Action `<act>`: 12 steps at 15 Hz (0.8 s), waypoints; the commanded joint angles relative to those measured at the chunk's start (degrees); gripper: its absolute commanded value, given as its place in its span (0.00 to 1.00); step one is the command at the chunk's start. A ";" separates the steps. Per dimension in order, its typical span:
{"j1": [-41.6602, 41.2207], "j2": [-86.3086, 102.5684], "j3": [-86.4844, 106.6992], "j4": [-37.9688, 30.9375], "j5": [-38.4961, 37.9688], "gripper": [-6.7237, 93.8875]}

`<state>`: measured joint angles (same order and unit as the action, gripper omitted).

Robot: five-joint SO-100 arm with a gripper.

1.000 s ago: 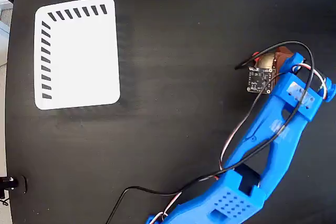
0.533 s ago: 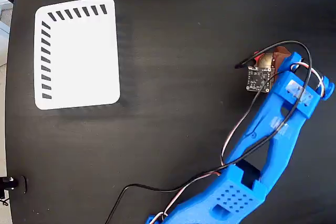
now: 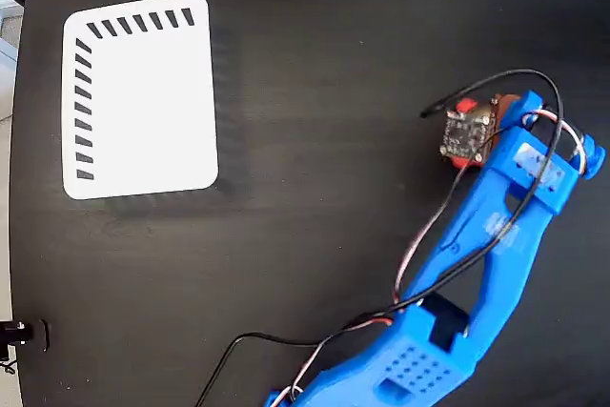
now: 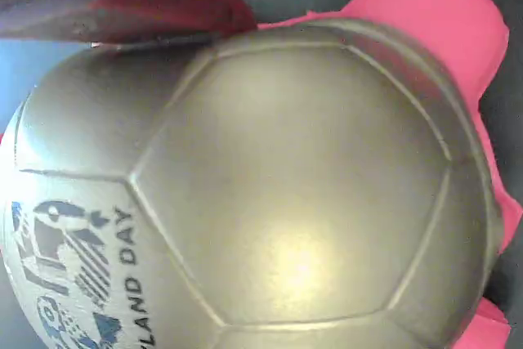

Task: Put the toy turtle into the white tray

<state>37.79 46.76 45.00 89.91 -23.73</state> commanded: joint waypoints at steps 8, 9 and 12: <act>-34.72 40.34 12.13 6.15 16.08 0.06; -39.64 40.52 12.13 6.15 17.23 0.06; -53.09 37.88 9.05 6.15 19.25 0.06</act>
<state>-7.47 80.68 57.92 95.80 -5.19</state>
